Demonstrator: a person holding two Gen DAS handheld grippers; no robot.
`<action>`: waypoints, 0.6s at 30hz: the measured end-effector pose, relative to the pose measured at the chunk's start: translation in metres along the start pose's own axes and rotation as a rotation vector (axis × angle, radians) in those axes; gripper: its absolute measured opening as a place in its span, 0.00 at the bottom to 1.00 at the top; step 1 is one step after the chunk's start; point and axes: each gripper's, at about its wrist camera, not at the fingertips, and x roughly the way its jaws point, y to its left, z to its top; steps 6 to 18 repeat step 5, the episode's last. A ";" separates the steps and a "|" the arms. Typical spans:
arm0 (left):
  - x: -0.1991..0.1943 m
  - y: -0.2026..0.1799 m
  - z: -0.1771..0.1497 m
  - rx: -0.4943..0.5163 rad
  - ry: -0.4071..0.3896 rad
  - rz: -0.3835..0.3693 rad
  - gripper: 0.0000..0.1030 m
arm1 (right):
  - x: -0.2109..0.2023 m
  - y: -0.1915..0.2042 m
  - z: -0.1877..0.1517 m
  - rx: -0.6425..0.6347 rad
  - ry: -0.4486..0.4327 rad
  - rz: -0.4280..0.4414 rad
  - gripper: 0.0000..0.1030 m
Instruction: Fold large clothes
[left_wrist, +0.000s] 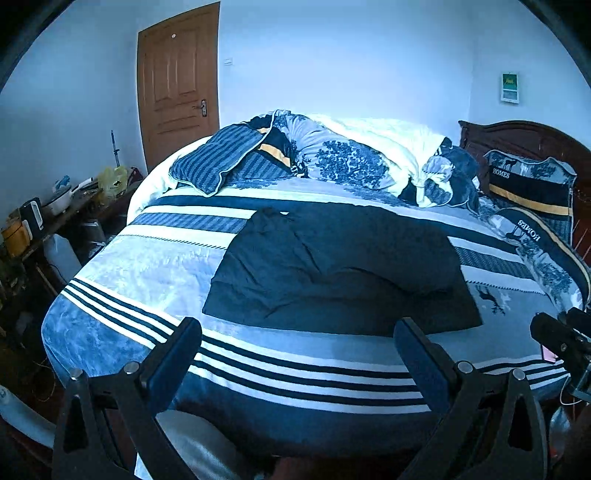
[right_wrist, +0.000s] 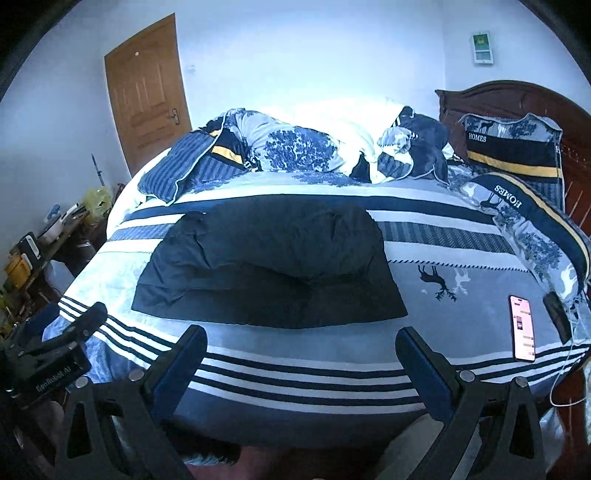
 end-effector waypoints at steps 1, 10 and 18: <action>-0.002 0.000 0.000 0.002 -0.004 0.000 1.00 | -0.005 -0.001 0.000 0.001 -0.008 0.003 1.00; -0.006 -0.001 0.002 0.009 -0.004 0.000 1.00 | -0.016 -0.005 0.002 0.011 -0.028 0.011 1.00; -0.006 -0.001 0.002 0.009 -0.004 0.000 1.00 | -0.016 -0.005 0.002 0.011 -0.028 0.011 1.00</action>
